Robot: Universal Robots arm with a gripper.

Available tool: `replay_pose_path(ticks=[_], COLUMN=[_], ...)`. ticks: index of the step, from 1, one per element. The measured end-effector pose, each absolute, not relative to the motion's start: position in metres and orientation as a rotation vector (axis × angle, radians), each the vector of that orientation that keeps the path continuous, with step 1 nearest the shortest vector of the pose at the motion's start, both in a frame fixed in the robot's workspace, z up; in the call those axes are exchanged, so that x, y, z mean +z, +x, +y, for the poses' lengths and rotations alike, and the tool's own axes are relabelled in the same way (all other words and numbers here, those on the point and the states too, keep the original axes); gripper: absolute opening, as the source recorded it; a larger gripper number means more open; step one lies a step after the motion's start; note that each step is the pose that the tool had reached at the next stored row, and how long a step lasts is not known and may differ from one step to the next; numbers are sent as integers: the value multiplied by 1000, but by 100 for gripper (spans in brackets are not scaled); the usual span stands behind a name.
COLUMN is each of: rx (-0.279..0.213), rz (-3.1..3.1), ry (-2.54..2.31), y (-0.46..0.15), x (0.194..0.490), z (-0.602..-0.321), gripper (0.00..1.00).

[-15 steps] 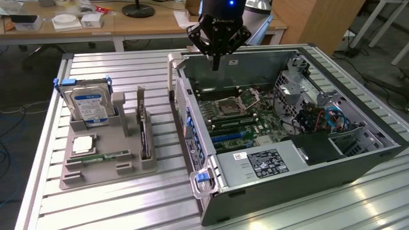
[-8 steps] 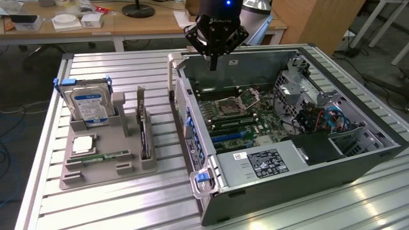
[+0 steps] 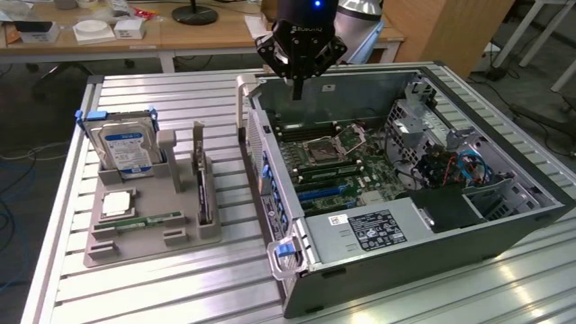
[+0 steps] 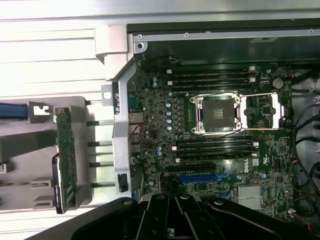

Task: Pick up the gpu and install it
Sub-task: 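Reach for the gpu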

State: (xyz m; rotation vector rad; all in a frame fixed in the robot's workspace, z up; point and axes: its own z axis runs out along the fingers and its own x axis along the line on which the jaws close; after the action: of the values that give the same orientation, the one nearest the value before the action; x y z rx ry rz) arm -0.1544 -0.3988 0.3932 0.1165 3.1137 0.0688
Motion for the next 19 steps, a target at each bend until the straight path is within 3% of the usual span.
replay_pose_path(ticks=[19], rx=[69], rz=[3114], ry=[117], y=[-167], x=[393], z=[-399], gripper=[10])
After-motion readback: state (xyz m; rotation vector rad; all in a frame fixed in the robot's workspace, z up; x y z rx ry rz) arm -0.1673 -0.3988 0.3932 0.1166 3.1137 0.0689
